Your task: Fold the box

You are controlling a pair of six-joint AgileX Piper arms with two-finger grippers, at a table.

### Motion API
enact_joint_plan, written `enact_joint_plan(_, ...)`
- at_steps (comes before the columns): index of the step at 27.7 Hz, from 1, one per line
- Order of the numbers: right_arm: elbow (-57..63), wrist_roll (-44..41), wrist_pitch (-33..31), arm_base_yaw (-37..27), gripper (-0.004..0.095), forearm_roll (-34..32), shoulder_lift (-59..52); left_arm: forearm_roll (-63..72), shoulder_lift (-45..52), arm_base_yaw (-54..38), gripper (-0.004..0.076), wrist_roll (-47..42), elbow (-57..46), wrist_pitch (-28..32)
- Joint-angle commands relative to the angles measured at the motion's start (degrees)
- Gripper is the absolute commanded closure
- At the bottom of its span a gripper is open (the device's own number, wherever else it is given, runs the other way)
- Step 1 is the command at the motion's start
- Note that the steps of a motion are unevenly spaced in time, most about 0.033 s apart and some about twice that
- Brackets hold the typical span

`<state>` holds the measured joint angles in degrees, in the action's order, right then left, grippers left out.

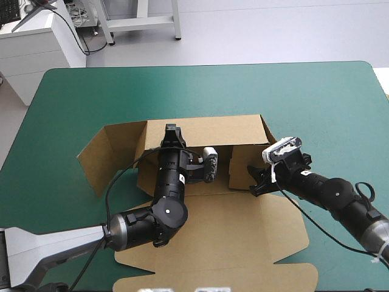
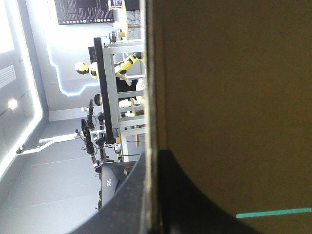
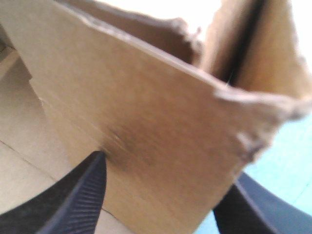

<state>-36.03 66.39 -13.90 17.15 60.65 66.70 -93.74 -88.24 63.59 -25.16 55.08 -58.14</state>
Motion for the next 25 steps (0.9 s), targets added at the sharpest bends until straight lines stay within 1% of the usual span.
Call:
enact_joint_plan(1, -0.4, 0.6, 5.3, 2.3, 0.0593, 2.8, -1.9, -3.9, 2.4, 0.2, 0.0732, -0.4, 1.4, -2.9)
enact_joint_plan(4, -0.4, 1.4, 5.3, 3.3, 0.0913, 3.1, -1.9, -3.9, 2.4, 0.2, 0.0732, -0.4, 1.4, -2.9)
enact_joint_plan(6, -0.4, 2.6, 6.0, 3.9, 0.0912, 3.7, -1.9, -3.9, 2.4, 0.2, 0.0732, -0.4, 1.4, -3.2)
enact_joint_plan(8, -0.4, 5.5, 5.9, 4.6, 0.0924, 3.7, -1.9, -3.9, 2.4, 0.2, 0.0732, -0.4, 1.4, -3.3)
enact_joint_plan(12, -0.4, 5.6, 7.1, 5.1, 0.0927, 3.7, -1.9, -4.0, 2.4, 0.2, 0.0732, -0.7, 1.4, -3.3)
enact_joint_plan(14, -0.4, 5.5, 7.9, 5.1, 0.0927, 3.7, -1.9, -4.0, 2.4, 0.2, 0.0731, -2.7, 1.4, -3.3)
enact_joint_plan(16, -0.4, 5.9, 8.0, 5.1, 0.0927, 3.7, -1.9, -4.0, 2.4, 0.2, 0.0722, -3.6, 1.5, -3.3)
enact_joint_plan(18, -0.4, 6.1, 7.9, 5.1, 0.0927, 3.7, -1.9, -4.0, 2.4, 0.2, 0.0694, -3.4, 1.5, -2.4)
enact_joint_plan(20, -0.4, 6.7, 7.9, 5.1, 0.0927, 3.7, -1.9, -4.0, 2.4, 0.2, 0.0639, -3.4, 1.5, -2.4)
enact_joint_plan(22, -0.4, 7.0, 8.0, 5.1, 0.0927, 3.7, -1.9, -4.0, 2.4, 0.2, 0.0568, -3.4, 1.5, -2.4)
enact_joint_plan(23, -0.4, 7.0, 8.5, 5.1, 0.0927, 3.7, -1.9, -4.0, 2.4, 0.2, 0.0461, -3.4, 1.5, -2.2)
enact_joint_plan(24, -0.4, 7.0, 8.7, 5.1, 0.0927, 3.7, -1.9, -4.0, 2.4, 0.2, 0.0410, -3.6, 1.5, -2.2)
enact_joint_plan(25, -0.4, 7.0, 9.7, 5.1, 0.0926, 3.7, -1.8, -4.0, 2.4, 0.2, 0.0279, -6.9, 1.5, -1.9)
